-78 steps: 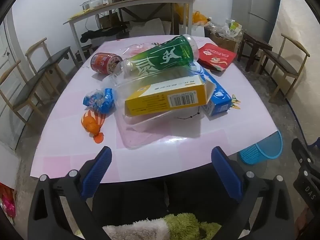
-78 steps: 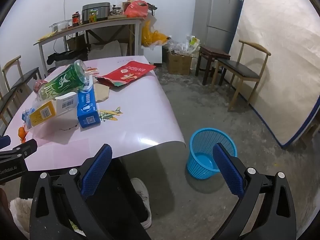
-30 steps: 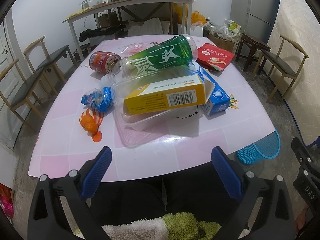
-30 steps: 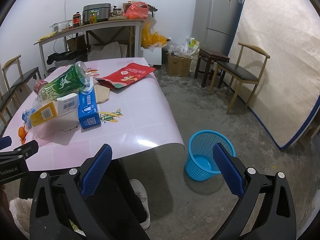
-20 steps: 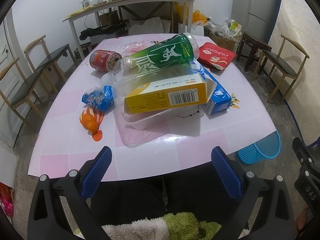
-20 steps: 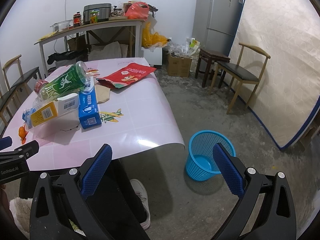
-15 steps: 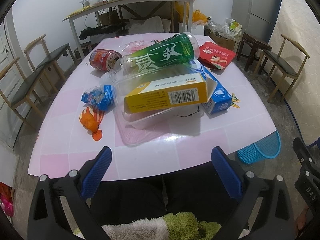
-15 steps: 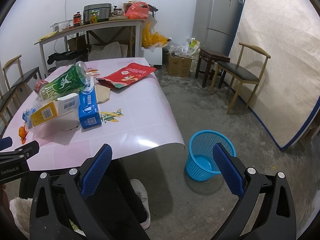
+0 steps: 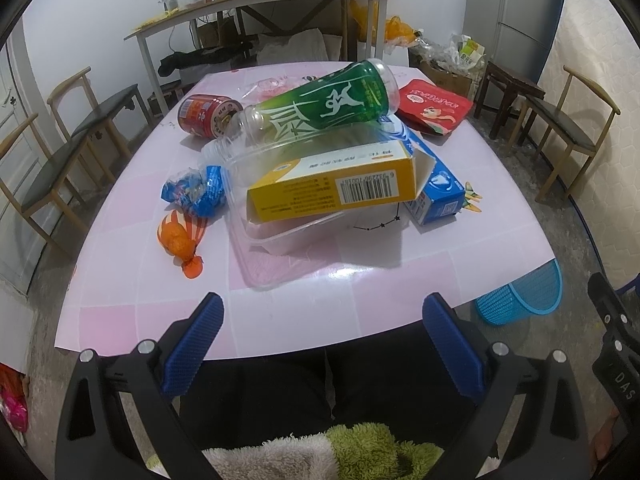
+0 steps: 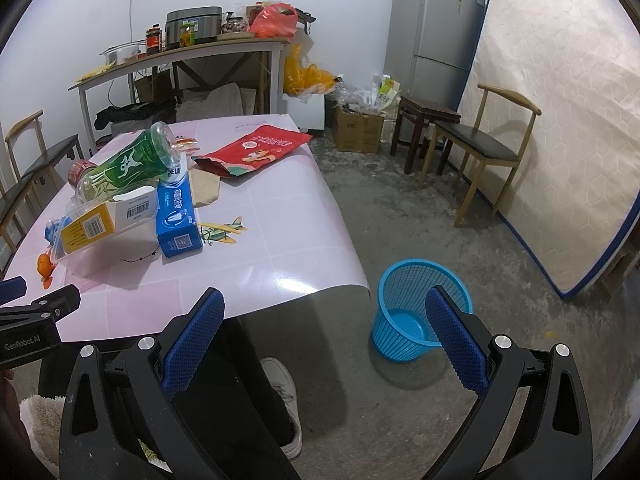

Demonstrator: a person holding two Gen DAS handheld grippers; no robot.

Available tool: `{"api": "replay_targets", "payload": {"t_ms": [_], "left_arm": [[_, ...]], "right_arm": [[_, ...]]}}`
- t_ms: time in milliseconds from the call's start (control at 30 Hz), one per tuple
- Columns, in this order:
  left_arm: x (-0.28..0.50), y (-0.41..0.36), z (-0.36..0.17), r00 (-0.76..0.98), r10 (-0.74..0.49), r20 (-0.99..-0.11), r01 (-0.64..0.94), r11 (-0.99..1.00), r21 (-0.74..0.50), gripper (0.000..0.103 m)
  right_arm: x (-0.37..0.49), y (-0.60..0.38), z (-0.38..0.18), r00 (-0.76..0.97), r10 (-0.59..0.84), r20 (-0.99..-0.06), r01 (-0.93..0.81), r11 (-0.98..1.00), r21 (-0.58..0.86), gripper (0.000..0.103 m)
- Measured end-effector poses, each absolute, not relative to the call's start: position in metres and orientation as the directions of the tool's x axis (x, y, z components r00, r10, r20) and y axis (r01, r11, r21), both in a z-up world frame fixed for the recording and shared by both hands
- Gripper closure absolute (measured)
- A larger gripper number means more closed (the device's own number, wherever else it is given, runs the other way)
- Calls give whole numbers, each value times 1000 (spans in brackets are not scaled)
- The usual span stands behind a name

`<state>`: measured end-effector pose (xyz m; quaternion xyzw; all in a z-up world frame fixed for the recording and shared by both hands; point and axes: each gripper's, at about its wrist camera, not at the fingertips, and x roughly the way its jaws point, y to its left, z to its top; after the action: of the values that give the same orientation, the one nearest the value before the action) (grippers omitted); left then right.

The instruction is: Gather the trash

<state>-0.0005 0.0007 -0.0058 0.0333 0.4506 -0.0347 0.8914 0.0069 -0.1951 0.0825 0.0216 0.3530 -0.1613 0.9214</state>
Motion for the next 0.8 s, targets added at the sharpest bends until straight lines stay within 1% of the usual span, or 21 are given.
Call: {"api": "replay_targets", "payload": {"t_ms": [433, 567, 800], "left_arm": [[0, 0, -7, 587, -37, -808, 96, 995, 24, 6], [1, -2, -10, 580, -59, -813, 118, 993, 12, 6], [13, 8, -14, 566, -90, -820, 123, 992, -25, 6]], "right_arm": [[3, -193, 86, 698, -275, -661, 307, 949, -71, 7], [10, -184, 92, 706, -262, -658, 288, 955, -71, 7], [26, -178, 81, 726, -231, -648, 264, 963, -48, 7]]}}
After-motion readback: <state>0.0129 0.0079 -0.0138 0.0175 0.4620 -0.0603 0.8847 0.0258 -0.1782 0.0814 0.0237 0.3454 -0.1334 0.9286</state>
